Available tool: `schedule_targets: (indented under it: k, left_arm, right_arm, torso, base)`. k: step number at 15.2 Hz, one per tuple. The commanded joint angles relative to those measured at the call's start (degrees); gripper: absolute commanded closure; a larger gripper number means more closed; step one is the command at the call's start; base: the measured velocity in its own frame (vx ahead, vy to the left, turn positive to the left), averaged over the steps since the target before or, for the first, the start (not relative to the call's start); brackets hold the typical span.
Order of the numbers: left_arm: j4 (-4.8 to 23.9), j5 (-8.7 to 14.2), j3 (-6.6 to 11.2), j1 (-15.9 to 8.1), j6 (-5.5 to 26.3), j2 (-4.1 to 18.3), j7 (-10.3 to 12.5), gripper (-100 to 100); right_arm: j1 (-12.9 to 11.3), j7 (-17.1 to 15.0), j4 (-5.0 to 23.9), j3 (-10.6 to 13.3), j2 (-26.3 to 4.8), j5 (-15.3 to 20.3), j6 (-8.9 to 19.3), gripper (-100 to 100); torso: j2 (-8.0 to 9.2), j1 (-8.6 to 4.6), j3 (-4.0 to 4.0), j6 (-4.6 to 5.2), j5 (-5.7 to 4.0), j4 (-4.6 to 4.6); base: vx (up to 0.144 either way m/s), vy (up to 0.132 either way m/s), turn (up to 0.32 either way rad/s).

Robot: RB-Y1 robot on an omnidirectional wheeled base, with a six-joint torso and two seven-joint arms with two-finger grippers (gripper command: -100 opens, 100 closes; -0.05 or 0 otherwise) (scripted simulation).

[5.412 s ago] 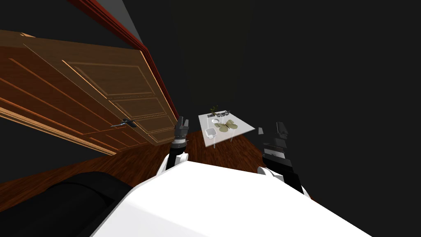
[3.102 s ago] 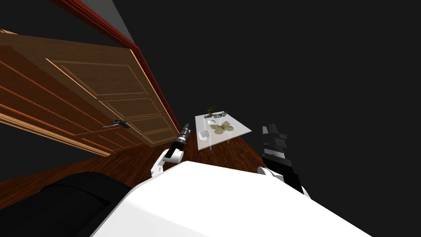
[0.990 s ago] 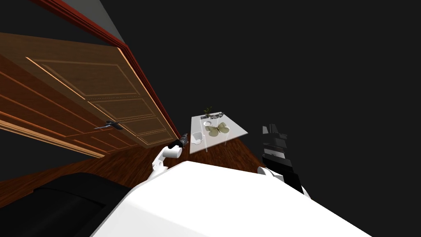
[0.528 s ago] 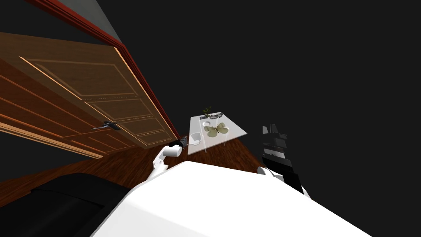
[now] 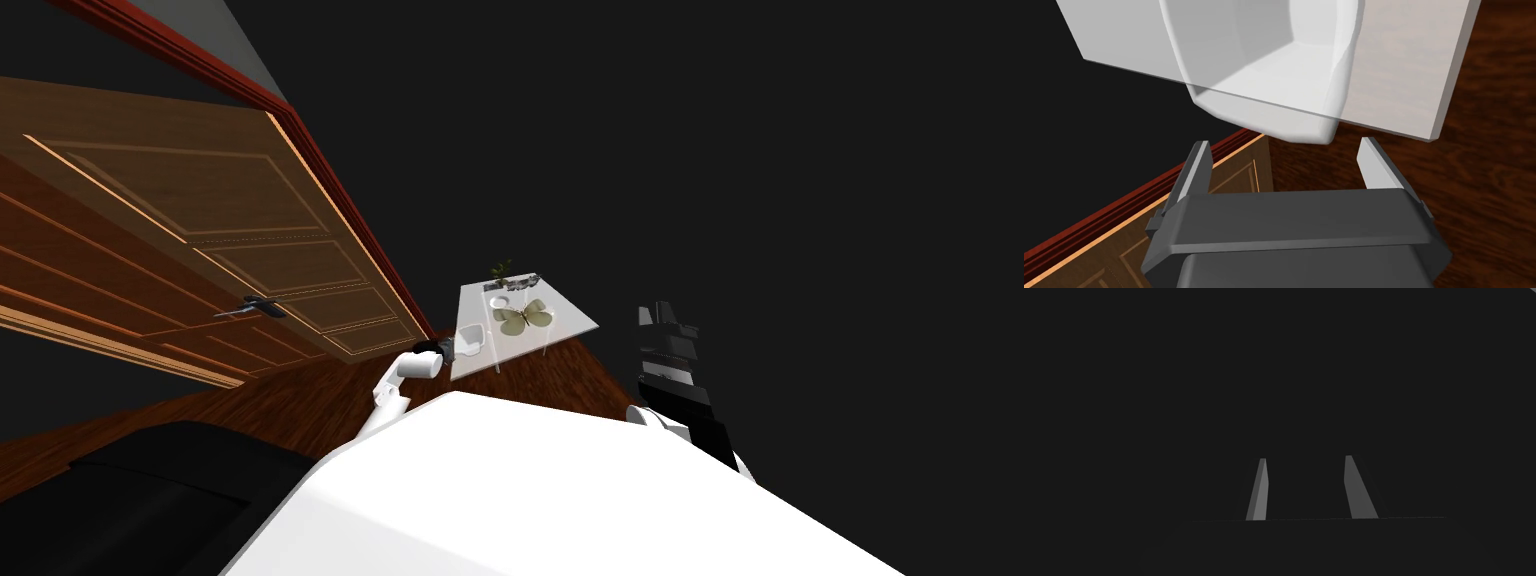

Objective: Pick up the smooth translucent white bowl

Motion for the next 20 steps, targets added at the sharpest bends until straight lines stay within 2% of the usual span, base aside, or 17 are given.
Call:
schedule_targets:
  k: [1, 3, 4, 5, 8, 9, 10, 12, 15, 16, 17, 20]
  left_arm:
    - [0.8, 0.7, 0.25, -0.6, 2.7, 0.2, 0.2, -100]
    - [1.4, 1.3, 0.46, -1.0, 5.0, 0.3, 0.5, -100]
    - [1.4, 1.3, 0.46, -1.0, 5.0, 0.3, 0.5, -100]
    - [1.9, 1.9, 0.65, -1.5, 7.0, 0.4, 0.8, -100]
    - [2.3, 2.4, 0.83, -1.9, 9.2, 0.4, 1.1, -100]
    - [2.7, 2.9, 0.99, -2.3, 11.0, 0.5, 1.3, -100]
    - [2.7, 2.9, 0.99, -2.3, 11.0, 0.5, 1.3, -100]
    - [3.3, 3.6, 1.25, -2.9, 13.9, 0.5, 1.7, -100]
    - [3.8, 4.1, 1.42, -3.4, 15.8, 0.5, 1.9, -100]
    - [3.9, 4.2, 1.46, -3.5, 16.3, 0.6, 2.0, -100]
    - [3.8, 4.1, 1.43, -3.3, 15.4, 0.6, 1.8, -100]
    - [7.1, 3.6, 1.1, -4.1, 12.9, -0.2, 1.3, -100]
  right_arm:
    - [0.0, 0.0, 0.0, 0.0, 0.0, 0.0, 0.0, 0]
    - [0.0, 0.0, 0.0, 0.0, 0.0, 0.0, 0.0, 0]
    - [0.0, 0.0, 0.0, 0.0, 0.0, 0.0, 0.0, 0]
    - [0.0, 0.0, 0.0, 0.0, 0.0, 0.0, 0.0, 0]
    - [0.0, 0.0, 0.0, 0.0, 0.0, 0.0, 0.0, 0]
    - [0.0, 0.0, 0.0, 0.0, 0.0, 0.0, 0.0, 0]
    - [0.0, 0.0, 0.0, 0.0, 0.0, 0.0, 0.0, 0]
    - [0.0, 0.0, 0.0, 0.0, 0.0, 0.0, 0.0, 0]
    - [0.0, 0.0, 0.0, 0.0, 0.0, 0.0, 0.0, 0]
    - [0.0, 0.0, 0.0, 0.0, 0.0, 0.0, 0.0, 0]
    - [0.0, 0.0, 0.0, 0.0, 0.0, 0.0, 0.0, 0]
    - [0.0, 0.0, 0.0, 0.0, 0.0, 0.0, 0.0, 0]
  torso:
    - [0.0, 0.0, 0.0, 0.0, 0.0, 0.0]
    - [-0.04, -0.03, -0.02, 0.0, -0.01, -0.01]
    - [-0.05, -0.03, -0.03, 0.0, -0.01, -0.01]
    - [-0.02, 0.03, -0.02, -0.01, 0.0, -0.01]
    - [0.0, 0.06, 0.0, 0.0, 0.01, 0.0]
    - [0.0, 0.05, 0.0, 0.0, 0.01, 0.0]
    - [-0.02, 0.04, -0.01, 0.0, 0.0, 0.0]
    - [-0.01, 0.07, -0.01, -0.01, 0.01, 0.0]
    - [-0.03, 0.06, -0.02, 0.0, 0.01, -0.01]
    - [-0.02, 0.05, -0.01, 0.0, 0.01, -0.01]
    - [-0.01, 0.05, -0.01, -0.01, 0.01, 0.0]
    - [0.12, 0.22, 0.06, -0.01, 0.04, 0.02]
  base:
    - [0.052, -0.06, -0.005]
    - [0.059, -0.064, -0.008]
    - [0.042, -0.039, 0.0]
    - [0.043, -0.036, -0.007]
    - [0.045, -0.041, -0.01]
    - [0.053, -0.048, -0.008]
    - [0.048, -0.041, -0.007]
    - [0.051, -0.038, -0.012]
    - [0.05, -0.043, -0.008]
    - [0.044, -0.042, -0.007]
    - [0.027, -0.023, 0.0]
    - [0.01, 0.005, -0.007]
